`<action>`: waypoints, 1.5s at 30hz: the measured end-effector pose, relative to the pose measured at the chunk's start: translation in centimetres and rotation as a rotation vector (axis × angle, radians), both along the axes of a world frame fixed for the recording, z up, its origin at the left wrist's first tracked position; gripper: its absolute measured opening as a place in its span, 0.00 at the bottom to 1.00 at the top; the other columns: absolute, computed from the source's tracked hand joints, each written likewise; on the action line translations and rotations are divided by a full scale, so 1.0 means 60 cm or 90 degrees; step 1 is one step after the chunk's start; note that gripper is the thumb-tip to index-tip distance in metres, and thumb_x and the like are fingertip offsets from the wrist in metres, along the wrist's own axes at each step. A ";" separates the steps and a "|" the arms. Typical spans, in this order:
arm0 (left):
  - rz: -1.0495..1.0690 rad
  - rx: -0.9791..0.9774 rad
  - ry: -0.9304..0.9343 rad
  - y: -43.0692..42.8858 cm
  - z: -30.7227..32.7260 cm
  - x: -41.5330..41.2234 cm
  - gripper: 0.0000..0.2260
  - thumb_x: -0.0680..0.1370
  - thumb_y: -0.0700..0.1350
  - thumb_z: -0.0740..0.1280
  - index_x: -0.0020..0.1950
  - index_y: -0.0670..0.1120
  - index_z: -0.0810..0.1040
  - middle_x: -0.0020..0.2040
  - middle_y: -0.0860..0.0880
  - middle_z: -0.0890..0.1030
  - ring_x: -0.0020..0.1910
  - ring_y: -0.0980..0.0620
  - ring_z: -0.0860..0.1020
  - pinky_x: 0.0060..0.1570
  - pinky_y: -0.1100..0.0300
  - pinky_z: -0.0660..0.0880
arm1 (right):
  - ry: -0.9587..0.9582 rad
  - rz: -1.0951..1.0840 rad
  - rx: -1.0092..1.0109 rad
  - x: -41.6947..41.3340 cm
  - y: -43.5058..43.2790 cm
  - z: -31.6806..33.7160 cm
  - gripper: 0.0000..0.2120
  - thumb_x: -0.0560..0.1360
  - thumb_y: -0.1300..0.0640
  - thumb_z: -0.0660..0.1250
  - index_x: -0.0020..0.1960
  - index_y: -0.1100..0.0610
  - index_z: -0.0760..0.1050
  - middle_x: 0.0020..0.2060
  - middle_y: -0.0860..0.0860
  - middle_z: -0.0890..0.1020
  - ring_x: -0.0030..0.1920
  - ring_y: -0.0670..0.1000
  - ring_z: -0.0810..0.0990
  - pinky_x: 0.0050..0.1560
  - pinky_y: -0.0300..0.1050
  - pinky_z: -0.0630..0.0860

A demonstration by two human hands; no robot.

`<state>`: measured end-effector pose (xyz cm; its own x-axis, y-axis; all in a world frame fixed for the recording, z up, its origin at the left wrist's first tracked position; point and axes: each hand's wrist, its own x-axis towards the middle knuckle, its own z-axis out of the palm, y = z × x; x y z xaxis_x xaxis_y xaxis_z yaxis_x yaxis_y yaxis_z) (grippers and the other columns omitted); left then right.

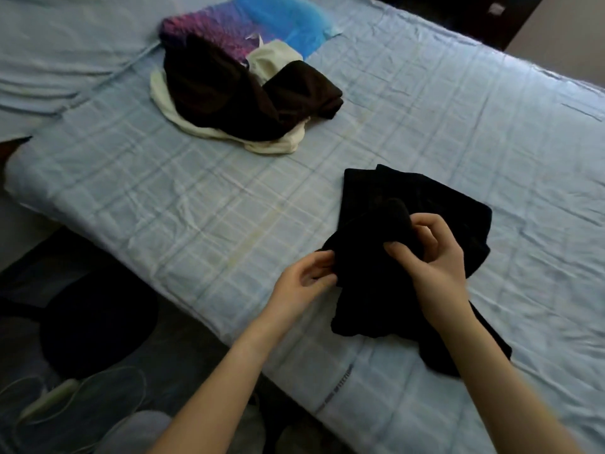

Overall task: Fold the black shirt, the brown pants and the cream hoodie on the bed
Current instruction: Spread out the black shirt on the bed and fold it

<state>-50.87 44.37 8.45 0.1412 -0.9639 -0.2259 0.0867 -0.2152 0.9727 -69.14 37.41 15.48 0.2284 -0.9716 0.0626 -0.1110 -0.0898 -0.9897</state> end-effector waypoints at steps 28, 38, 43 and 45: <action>-0.011 0.255 0.192 -0.011 0.035 0.075 0.21 0.72 0.65 0.69 0.63 0.63 0.75 0.58 0.51 0.82 0.49 0.47 0.82 0.45 0.54 0.78 | 0.159 0.032 0.036 0.113 0.058 -0.079 0.26 0.72 0.63 0.72 0.68 0.48 0.72 0.56 0.49 0.76 0.56 0.35 0.75 0.55 0.26 0.68; 0.161 0.206 0.031 0.058 -0.144 0.234 0.15 0.78 0.31 0.64 0.60 0.45 0.77 0.57 0.44 0.81 0.58 0.48 0.79 0.50 0.57 0.77 | 0.525 0.165 -0.166 0.203 0.112 -0.298 0.24 0.82 0.43 0.53 0.76 0.46 0.64 0.75 0.47 0.67 0.77 0.52 0.59 0.77 0.56 0.54; 0.195 0.244 -0.491 0.058 -0.217 0.270 0.25 0.75 0.33 0.56 0.73 0.40 0.68 0.70 0.38 0.71 0.69 0.40 0.69 0.68 0.51 0.65 | 0.737 0.210 -0.064 0.226 0.131 -0.431 0.27 0.81 0.40 0.44 0.80 0.41 0.50 0.79 0.48 0.57 0.80 0.55 0.48 0.76 0.65 0.44; 0.004 0.029 -0.674 0.049 -0.243 0.228 0.26 0.75 0.39 0.54 0.74 0.42 0.68 0.72 0.42 0.70 0.71 0.42 0.67 0.70 0.47 0.62 | 0.777 0.214 -0.073 0.224 0.143 -0.476 0.28 0.81 0.40 0.46 0.80 0.44 0.49 0.79 0.48 0.57 0.79 0.54 0.50 0.76 0.65 0.46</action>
